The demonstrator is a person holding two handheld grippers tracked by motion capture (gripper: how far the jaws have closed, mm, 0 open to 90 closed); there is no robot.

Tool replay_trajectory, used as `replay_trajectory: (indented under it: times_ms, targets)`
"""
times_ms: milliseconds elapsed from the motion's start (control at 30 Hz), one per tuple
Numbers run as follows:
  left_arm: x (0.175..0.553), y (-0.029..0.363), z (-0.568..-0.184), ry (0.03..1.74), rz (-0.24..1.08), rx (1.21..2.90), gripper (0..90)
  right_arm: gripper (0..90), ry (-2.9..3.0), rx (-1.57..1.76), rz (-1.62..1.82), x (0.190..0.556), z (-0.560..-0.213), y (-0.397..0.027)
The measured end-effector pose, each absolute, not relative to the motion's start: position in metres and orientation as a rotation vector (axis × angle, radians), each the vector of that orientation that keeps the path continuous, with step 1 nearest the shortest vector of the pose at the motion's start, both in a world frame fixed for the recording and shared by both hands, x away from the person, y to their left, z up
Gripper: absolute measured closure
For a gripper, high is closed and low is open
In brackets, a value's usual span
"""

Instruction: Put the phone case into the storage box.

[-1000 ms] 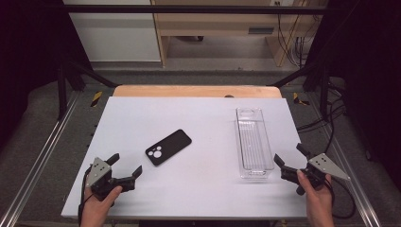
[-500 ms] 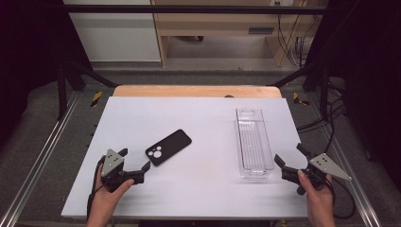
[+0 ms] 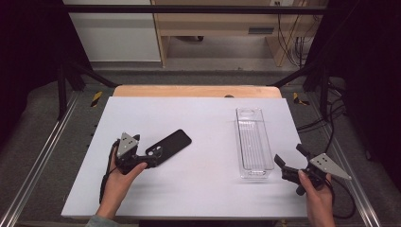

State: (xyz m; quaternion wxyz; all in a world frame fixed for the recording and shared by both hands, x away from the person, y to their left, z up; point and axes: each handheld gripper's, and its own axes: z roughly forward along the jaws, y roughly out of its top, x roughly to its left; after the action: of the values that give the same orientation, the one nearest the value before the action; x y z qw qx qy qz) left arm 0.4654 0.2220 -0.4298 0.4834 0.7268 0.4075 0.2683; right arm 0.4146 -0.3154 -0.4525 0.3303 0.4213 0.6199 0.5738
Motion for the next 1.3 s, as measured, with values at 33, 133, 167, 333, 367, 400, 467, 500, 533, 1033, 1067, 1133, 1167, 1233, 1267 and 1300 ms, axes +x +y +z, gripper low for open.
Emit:
replay_trajectory:
  times_ms: [33,133,167,333,367,400,467,500,533,1033,1067,1133,1167,1233,1267,1300]
  targets:
    - [0.467,0.222,-0.432,1.001,0.648,1.777,3.1,3.2,1.624,1.101,1.497,0.415,-0.453,-0.315]
    - [0.466,0.222,-0.436,1.035,0.64,1.762,3.6,3.2,1.629,1.106,1.494,0.414,-0.453,-0.314]
    - [0.466,0.222,-0.436,1.035,0.64,1.762,4.3,3.2,1.629,1.104,1.493,0.414,-0.453,-0.314]
    - [0.458,0.22,-0.443,1.022,0.636,1.795,4.6,3.0,1.633,1.102,1.482,0.413,-0.452,-0.312]
    - [0.459,0.22,-0.444,1.017,0.642,1.807,4.6,3.0,1.633,1.102,1.482,0.413,-0.452,-0.312]
    - [0.459,0.22,-0.446,1.02,0.645,1.813,4.6,3.0,1.636,1.099,1.479,0.414,-0.452,-0.312]
    - [0.46,0.221,-0.448,1.024,0.641,1.814,4.6,3.1,1.643,1.116,1.463,0.418,-0.455,-0.314]
    - [0.461,0.223,-0.45,1.041,0.635,1.801,4.8,3.0,1.646,1.12,1.455,0.418,-0.456,-0.314]
    - [0.461,0.223,-0.45,1.041,0.635,1.801,5.2,3.0,1.646,1.12,1.455,0.418,-0.456,-0.314]
    - [0.456,0.208,-0.458,1.041,0.513,1.866,44.7,3.1,1.66,1.104,1.445,0.415,-0.455,-0.31]
    - [0.456,0.207,-0.459,1.044,0.509,1.869,47.1,3.0,1.66,1.105,1.446,0.415,-0.455,-0.311]
    - [0.455,0.207,-0.46,1.043,0.508,1.883,56.2,3.1,1.656,1.109,1.445,0.415,-0.456,-0.311]
    - [0.455,0.207,-0.46,1.043,0.508,1.883,59.0,3.1,1.656,1.109,1.445,0.415,-0.456,-0.311]
    - [0.455,0.208,-0.461,1.04,0.508,1.898,64.9,3.1,1.659,1.106,1.443,0.415,-0.456,-0.311]
    - [0.455,0.209,-0.462,1.043,0.501,1.905,68.1,3.1,1.658,1.105,1.44,0.415,-0.455,-0.311]
    - [0.455,0.209,-0.462,1.045,0.502,1.911,70.5,3.2,1.659,1.104,1.437,0.415,-0.455,-0.31]
